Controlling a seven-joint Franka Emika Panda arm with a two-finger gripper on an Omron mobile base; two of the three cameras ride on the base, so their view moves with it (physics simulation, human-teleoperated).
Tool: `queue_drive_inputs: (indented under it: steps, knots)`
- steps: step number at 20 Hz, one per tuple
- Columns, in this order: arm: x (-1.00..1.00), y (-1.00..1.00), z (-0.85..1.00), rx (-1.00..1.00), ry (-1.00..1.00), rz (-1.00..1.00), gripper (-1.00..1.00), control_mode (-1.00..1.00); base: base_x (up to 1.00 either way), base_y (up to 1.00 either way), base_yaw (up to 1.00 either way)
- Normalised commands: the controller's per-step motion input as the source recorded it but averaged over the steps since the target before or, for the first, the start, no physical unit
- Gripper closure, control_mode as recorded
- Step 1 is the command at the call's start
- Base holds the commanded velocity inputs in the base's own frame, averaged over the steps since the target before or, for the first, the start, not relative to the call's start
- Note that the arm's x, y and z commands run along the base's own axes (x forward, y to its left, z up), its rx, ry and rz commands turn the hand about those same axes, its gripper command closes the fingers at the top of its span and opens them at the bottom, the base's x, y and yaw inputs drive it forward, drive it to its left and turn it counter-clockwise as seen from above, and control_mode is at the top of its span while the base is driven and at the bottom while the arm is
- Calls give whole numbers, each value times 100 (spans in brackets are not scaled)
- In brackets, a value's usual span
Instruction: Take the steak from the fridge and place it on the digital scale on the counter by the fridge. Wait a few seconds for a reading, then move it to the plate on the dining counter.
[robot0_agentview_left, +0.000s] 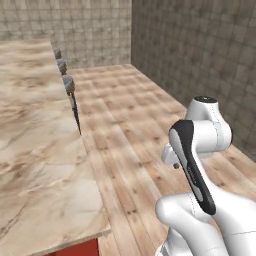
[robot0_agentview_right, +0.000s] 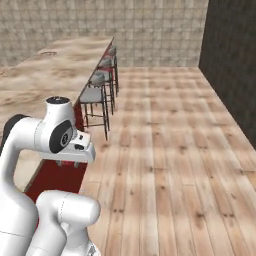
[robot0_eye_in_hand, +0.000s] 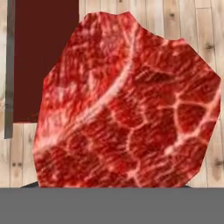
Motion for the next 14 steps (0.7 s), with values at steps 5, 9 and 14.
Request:
queue_drive_inputs:
  steps: [5,9,14]
  knots:
    - [0,0,0,0,0,0,100,100,100,-100,9]
    - [0,0,0,0,0,0,100,100,100,-91,25]
    - [0,0,0,0,0,0,100,100,100,-66,32]
